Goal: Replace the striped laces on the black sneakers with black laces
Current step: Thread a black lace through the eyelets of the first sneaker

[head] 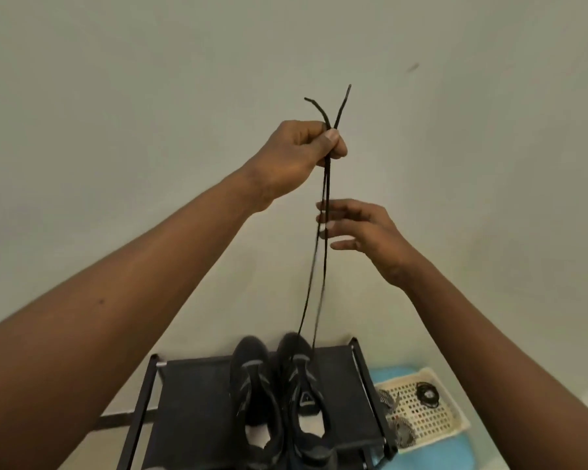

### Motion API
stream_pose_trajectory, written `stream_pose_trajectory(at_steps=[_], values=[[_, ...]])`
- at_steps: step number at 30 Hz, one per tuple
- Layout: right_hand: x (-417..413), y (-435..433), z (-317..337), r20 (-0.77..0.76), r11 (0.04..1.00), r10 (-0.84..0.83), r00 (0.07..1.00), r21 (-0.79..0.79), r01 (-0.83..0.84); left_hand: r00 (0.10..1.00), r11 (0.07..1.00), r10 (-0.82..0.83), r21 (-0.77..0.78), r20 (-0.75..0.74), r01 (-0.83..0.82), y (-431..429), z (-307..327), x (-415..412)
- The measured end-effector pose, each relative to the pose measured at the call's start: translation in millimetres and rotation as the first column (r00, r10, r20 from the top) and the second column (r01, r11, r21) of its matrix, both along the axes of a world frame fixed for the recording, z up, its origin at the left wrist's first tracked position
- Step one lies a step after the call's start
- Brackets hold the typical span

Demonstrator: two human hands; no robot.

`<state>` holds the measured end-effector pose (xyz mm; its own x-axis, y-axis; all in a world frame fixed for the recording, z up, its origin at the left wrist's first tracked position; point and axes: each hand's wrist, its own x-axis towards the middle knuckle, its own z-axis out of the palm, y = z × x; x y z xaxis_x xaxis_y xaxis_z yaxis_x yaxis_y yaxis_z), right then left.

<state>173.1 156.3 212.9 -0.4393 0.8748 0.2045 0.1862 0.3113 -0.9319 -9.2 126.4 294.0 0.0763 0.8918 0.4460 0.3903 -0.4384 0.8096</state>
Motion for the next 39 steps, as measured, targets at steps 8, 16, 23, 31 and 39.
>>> stream_pose_trajectory(at_steps=[8, 16, 23, 31, 39], values=[[0.8, -20.8, 88.9, 0.003, 0.989, -0.101, 0.995, 0.109, 0.100, 0.996, 0.998, -0.031, -0.056, -0.086, 0.026, -13.7, 37.6, 21.4], [13.3, -27.8, 91.4, -0.088, 0.973, -0.215, 0.973, 0.069, 0.221, 0.994, 0.994, 0.107, -0.018, -0.012, -0.107, -15.4, 28.7, 26.7], [19.6, -22.7, 100.4, -0.198, 0.939, -0.320, 0.926, 0.062, 0.338, 0.989, 0.990, 0.141, -0.002, 0.051, -0.141, -15.2, 36.3, 26.9], [11.9, -16.5, 121.2, -0.194, 0.910, -0.385, 0.902, 0.085, 0.407, 0.984, 0.984, 0.176, 0.047, -0.038, -0.175, -14.0, 45.3, 25.1], [-0.7, -18.7, 124.2, -0.287, 0.933, -0.340, 0.896, 0.013, 0.359, 0.913, 0.955, 0.275, 0.198, -0.302, -0.222, -16.0, 48.1, 24.7]])
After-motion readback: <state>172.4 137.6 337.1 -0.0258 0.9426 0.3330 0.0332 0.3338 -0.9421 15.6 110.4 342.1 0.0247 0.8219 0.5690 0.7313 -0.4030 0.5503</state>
